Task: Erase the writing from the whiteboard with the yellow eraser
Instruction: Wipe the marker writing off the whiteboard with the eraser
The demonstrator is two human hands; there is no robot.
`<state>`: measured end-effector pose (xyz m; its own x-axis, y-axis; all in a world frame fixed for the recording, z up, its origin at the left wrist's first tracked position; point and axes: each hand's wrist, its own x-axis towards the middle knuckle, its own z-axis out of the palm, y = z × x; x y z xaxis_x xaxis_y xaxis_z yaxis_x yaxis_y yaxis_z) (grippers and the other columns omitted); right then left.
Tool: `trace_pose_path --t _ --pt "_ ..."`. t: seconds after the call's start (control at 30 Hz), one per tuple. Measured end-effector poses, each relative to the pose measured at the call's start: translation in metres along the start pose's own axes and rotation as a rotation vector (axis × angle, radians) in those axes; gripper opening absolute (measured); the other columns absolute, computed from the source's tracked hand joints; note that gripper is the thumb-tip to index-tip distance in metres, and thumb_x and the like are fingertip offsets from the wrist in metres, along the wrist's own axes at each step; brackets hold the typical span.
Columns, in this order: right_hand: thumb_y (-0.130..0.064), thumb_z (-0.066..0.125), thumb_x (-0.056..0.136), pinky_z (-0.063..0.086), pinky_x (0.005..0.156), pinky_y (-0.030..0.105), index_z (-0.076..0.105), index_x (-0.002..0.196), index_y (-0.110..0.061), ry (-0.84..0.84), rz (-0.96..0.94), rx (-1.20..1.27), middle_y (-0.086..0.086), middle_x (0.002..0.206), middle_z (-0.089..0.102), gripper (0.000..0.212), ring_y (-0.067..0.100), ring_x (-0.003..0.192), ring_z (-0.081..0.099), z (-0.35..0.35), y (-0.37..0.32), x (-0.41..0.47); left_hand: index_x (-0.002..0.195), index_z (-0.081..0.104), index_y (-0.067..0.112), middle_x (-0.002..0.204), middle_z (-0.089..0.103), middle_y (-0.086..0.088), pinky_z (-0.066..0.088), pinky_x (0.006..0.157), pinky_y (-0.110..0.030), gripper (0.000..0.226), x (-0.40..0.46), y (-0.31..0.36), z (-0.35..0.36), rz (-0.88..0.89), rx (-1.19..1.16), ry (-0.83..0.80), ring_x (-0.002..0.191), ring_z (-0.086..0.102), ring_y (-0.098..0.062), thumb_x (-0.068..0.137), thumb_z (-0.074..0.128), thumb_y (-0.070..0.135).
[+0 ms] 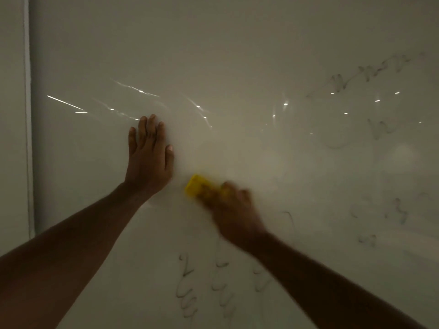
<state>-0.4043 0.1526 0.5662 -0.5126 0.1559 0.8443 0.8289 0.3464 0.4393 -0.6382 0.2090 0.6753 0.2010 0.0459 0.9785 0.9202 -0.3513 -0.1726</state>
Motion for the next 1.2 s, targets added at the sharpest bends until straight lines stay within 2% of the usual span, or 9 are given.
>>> trace_pose_path --t 0.13,0.2,0.37,0.43,0.67,0.73,1.0,1.07,1.2 --pt "-0.022 0.055 0.091 0.043 0.086 0.048 0.030 0.156 -0.035 0.228 0.621 -0.091 -0.008 0.167 0.020 0.071 0.036 0.118 0.044 -0.053 0.092 0.006 0.152 0.039 -0.008 0.163 0.031 -0.031 0.016 0.124 -0.065 0.060 0.004 0.018 0.001 0.079 0.011 -0.026 0.153 0.024 -0.049 0.104 0.034 0.028" --pt "-0.023 0.053 0.092 0.043 0.087 0.051 0.031 0.156 -0.032 0.239 0.736 -0.099 -0.004 0.167 0.021 0.068 0.039 0.119 0.043 -0.056 0.101 -0.006 0.151 0.039 -0.008 0.164 0.030 -0.031 0.016 0.124 -0.065 0.059 0.012 0.033 0.004 0.117 0.011 -0.039 0.153 0.024 -0.049 0.105 0.035 0.028" --pt "-0.021 0.056 0.095 0.045 0.079 0.038 0.023 0.157 -0.040 -0.094 -0.121 -0.165 -0.014 0.166 0.019 0.072 0.030 0.115 0.046 -0.053 0.090 -0.067 0.149 0.040 -0.008 0.162 0.031 -0.032 0.017 0.124 -0.065 0.059 0.037 0.086 0.016 0.153 -0.014 -0.032 0.152 0.026 -0.050 0.104 0.037 0.029" --pt "-0.026 0.053 0.097 0.046 0.080 0.038 0.025 0.157 -0.040 -0.134 -0.217 -0.227 -0.013 0.166 0.019 0.067 0.028 0.119 0.045 -0.065 0.120 -0.076 0.149 0.040 -0.008 0.162 0.032 -0.032 0.018 0.123 -0.066 0.058 0.051 0.111 0.022 0.173 -0.027 -0.032 0.151 0.027 -0.051 0.104 0.036 0.028" --pt "-0.029 0.048 0.098 0.039 0.094 0.051 0.025 0.158 -0.028 0.273 1.031 -0.096 0.002 0.166 0.024 0.064 0.042 0.125 0.041 -0.129 0.283 -0.076 0.149 0.042 -0.010 0.160 0.036 -0.033 0.020 0.123 -0.066 0.059 0.096 0.187 0.046 0.173 -0.031 -0.008 0.150 0.030 -0.052 0.104 0.035 0.028" --pt "-0.025 0.051 0.098 0.038 0.095 0.050 0.024 0.158 -0.029 0.283 1.131 -0.085 0.001 0.166 0.023 0.066 0.042 0.126 0.040 -0.132 0.289 -0.073 0.148 0.043 -0.011 0.159 0.037 -0.033 0.019 0.123 -0.065 0.060 0.106 0.204 0.053 0.171 -0.017 0.003 0.150 0.030 -0.052 0.104 0.034 0.028" --pt "-0.028 0.052 0.093 0.045 0.081 0.039 0.015 0.158 -0.042 -0.041 -0.028 -0.261 -0.015 0.168 0.009 0.076 0.027 0.114 0.047 -0.138 0.277 -0.097 0.149 0.040 -0.008 0.160 0.036 -0.031 0.011 0.124 -0.065 0.058 0.128 0.241 0.073 0.072 0.011 0.108 0.151 0.028 -0.050 0.102 0.035 0.026" --pt "-0.027 0.049 0.091 0.044 0.080 0.041 0.017 0.158 -0.040 0.024 0.145 -0.293 -0.012 0.168 0.013 0.075 0.030 0.112 0.047 -0.148 0.324 -0.098 0.150 0.039 -0.007 0.160 0.035 -0.031 0.011 0.124 -0.065 0.059 0.128 0.242 0.072 0.071 0.002 0.109 0.152 0.027 -0.050 0.102 0.035 0.026" --pt "-0.028 0.048 0.095 0.041 0.090 0.050 0.030 0.157 -0.025 0.349 0.977 -0.174 0.005 0.163 0.029 0.065 0.044 0.118 0.046 -0.170 0.401 -0.109 0.148 0.041 -0.010 0.159 0.037 -0.031 0.014 0.124 -0.064 0.060 0.127 0.243 0.071 0.060 0.008 0.103 0.151 0.028 -0.050 0.102 0.032 0.026"
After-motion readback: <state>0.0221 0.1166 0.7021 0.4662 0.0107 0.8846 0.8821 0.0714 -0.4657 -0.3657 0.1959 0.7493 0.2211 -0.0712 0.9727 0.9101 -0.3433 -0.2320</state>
